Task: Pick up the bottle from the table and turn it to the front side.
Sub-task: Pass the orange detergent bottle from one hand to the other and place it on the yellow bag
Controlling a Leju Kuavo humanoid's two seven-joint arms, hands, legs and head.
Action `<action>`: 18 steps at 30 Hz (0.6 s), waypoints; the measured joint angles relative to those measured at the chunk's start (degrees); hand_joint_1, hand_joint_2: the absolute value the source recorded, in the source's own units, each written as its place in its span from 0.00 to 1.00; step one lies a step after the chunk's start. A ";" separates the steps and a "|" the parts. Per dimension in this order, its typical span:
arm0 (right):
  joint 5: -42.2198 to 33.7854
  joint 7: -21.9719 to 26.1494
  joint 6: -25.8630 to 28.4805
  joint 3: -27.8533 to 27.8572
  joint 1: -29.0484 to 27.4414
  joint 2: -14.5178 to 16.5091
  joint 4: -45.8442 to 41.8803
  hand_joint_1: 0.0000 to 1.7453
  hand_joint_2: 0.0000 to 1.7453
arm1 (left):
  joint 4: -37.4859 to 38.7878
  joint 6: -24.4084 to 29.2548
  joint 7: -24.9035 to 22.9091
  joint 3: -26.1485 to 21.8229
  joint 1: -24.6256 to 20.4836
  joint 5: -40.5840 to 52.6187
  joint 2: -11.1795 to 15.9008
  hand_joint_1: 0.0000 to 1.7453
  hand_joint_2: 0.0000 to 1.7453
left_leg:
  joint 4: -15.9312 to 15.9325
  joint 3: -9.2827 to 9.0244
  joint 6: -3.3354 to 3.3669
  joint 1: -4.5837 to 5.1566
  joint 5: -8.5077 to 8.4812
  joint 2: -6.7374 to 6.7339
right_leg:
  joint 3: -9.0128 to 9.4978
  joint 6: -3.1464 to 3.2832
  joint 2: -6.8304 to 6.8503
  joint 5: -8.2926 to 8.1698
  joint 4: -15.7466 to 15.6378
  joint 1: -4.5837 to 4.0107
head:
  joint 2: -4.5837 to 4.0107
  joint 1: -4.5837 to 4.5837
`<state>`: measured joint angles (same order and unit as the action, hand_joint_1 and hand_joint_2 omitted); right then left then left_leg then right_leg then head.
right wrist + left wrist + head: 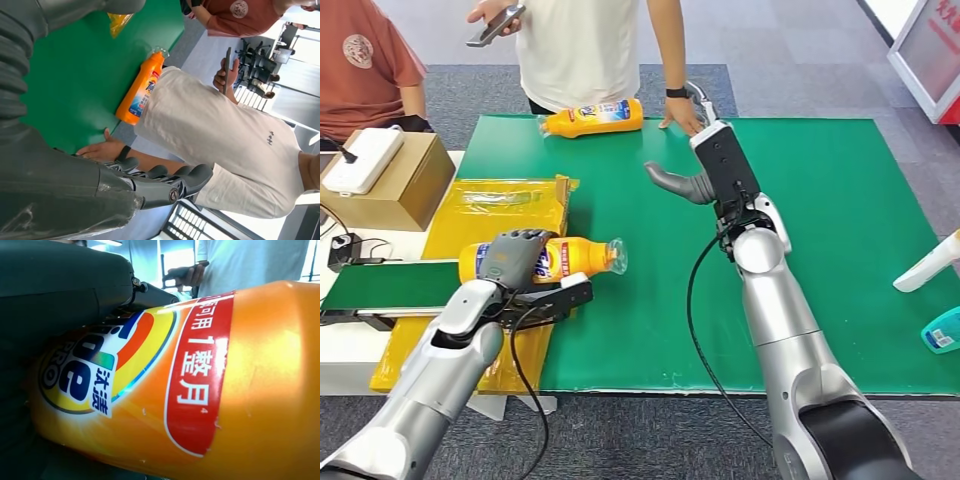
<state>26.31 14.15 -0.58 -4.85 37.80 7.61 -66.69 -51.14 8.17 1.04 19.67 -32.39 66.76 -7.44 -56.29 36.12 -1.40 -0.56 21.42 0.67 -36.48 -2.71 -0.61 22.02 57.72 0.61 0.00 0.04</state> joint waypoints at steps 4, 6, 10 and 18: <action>0.38 -0.46 0.06 0.00 0.00 0.00 0.00 0.00 1.00 | -0.99 -0.06 -1.34 0.17 0.75 0.31 -0.12 1.00 1.00 | 0.00 0.00 0.01 0.00 -0.01 0.00 | 0.01 0.00 0.01 0.00 0.00 0.00 | 0.00 0.01; 0.45 -0.67 0.06 0.00 -0.01 0.00 0.00 0.00 1.00 | -1.54 -0.21 -1.87 0.26 1.11 0.64 -0.16 1.00 1.00 | 0.00 0.00 0.01 0.00 -0.01 0.00 | 0.02 -0.01 0.01 -0.01 0.00 0.01 | 0.00 0.01; 0.48 -0.75 0.06 0.00 -0.05 0.01 0.00 0.00 1.00 | -2.04 -0.24 -2.33 0.29 1.45 1.11 -0.16 1.00 1.00 | 0.00 0.00 0.03 0.00 -0.02 0.01 | 0.02 -0.02 0.02 -0.01 0.00 0.02 | 0.00 0.01; 0.55 -0.79 0.06 0.00 -0.06 0.00 0.00 0.00 1.00 | -2.53 -0.01 -2.76 0.31 1.73 1.55 -0.16 0.00 1.00 | 0.00 0.00 0.05 0.00 -0.04 0.01 | 0.03 -0.02 0.02 -0.01 0.00 0.03 | 0.00 0.01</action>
<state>26.86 13.35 -0.52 -4.85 37.74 7.61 -66.69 -53.66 8.17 -1.72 19.97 -30.65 68.31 -7.60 -56.29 36.12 -1.35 -0.56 21.38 0.68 -36.45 -2.73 -0.59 22.01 57.72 0.64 0.00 0.04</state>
